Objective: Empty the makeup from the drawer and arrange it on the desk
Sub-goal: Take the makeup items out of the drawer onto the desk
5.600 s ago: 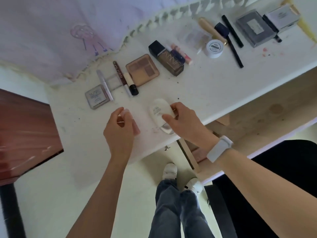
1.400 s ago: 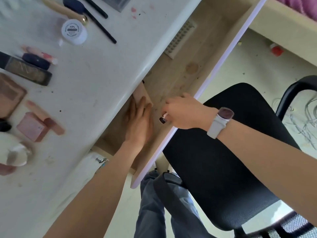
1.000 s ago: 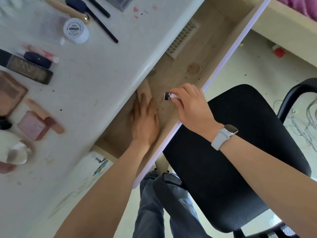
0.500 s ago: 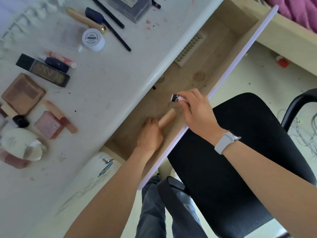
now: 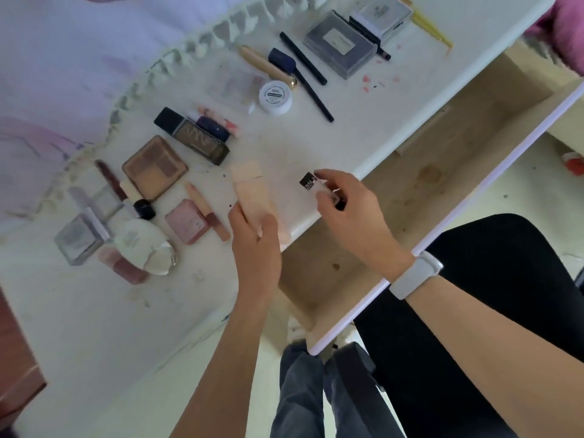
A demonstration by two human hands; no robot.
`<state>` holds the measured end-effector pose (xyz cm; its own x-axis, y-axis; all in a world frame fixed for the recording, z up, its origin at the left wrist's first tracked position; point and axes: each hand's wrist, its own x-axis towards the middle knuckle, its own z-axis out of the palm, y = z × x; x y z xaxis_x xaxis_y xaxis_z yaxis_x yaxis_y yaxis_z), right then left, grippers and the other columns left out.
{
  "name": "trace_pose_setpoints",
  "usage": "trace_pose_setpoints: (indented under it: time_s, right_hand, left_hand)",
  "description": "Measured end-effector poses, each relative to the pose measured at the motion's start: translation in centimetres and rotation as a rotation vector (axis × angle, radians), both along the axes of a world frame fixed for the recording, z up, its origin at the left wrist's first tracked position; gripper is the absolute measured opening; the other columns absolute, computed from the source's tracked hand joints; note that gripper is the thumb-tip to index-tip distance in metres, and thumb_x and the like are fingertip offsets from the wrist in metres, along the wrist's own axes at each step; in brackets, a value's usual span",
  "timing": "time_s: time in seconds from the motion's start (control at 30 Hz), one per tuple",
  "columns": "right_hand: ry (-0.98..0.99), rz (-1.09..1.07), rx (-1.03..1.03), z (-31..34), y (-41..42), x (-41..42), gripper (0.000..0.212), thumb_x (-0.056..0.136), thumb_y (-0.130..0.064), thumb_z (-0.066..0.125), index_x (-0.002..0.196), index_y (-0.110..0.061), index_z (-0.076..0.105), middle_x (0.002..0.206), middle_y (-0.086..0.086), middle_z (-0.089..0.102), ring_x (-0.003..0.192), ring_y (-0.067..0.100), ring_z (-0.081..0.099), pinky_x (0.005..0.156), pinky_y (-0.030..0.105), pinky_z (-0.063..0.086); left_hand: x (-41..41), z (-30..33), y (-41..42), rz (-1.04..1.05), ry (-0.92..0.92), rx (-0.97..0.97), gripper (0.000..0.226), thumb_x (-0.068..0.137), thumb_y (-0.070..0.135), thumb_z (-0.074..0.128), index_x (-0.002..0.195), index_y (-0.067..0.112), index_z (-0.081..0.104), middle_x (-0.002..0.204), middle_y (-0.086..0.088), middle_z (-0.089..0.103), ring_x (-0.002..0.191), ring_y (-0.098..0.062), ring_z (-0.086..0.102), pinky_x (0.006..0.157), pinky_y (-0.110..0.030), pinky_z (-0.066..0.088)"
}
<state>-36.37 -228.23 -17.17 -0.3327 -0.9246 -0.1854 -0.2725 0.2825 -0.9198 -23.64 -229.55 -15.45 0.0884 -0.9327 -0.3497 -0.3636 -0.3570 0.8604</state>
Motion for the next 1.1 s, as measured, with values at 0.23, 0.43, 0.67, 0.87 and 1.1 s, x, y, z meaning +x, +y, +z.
trace_pose_setpoints:
  time_s: [0.23,0.43,0.67,0.87,1.1]
  right_hand:
    - [0.178,0.101,0.092,-0.1,-4.5,5.0,0.025,0.090,-0.024,0.054,0.113,-0.015,0.059,0.102,-0.001,0.064,0.093,0.014,0.056,0.082,0.028,0.047]
    - [0.241,0.123,0.088,-0.1,-5.5,5.9,0.024,0.092,-0.027,0.053,0.108,-0.013,0.064,0.099,-0.001,0.049,0.078,0.007,0.049,0.069,0.007,0.039]
    - [0.282,0.145,0.028,-0.2,-5.3,5.5,0.025,0.088,0.000,0.049,0.103,-0.007,0.067,0.097,-0.002,0.054,0.079,0.010,0.052,0.073,0.005,0.040]
    - [0.322,0.210,-0.043,-0.3,-4.5,4.7,0.029,0.090,0.000,0.045,0.109,-0.007,0.066,0.108,0.004,0.064,0.090,0.013,0.054,0.083,0.023,0.045]
    - [0.421,0.122,-0.145,-0.6,1.2,0.1,0.029,0.088,-0.006,0.039,0.102,-0.004,0.066,0.096,0.006,0.067,0.087,0.016,0.063,0.077,0.030,0.053]
  left_hand:
    - [2.5,-0.5,-1.6,-0.037,-0.124,0.001,0.052,0.094,0.025,0.047,0.142,0.021,0.024,0.134,-0.007,0.047,0.109,-0.027,0.055,0.090,-0.044,0.049]
    - [5.2,-0.3,-1.9,-0.377,-0.728,-0.079,0.067,0.089,0.050,0.049,0.144,0.021,0.023,0.115,-0.006,0.059,0.107,-0.025,0.055,0.079,-0.035,0.044]
    - [6.4,-2.6,-2.7,-0.540,-0.950,-0.496,0.072,0.062,0.053,0.074,0.118,0.011,0.058,0.123,-0.011,0.058,0.109,-0.026,0.034,0.076,-0.041,0.046]
    - [6.2,-2.9,-2.7,-0.434,-0.901,-0.491,0.065,0.070,0.050,0.071,0.120,0.011,0.057,0.127,-0.016,0.055,0.118,-0.030,0.027,0.083,-0.049,0.043]
    - [2.1,-2.7,2.5,-0.602,-0.558,-0.723,0.028,0.085,0.015,0.055,0.112,0.010,0.060,0.121,-0.011,0.057,0.114,-0.024,0.048,0.091,-0.039,0.039]
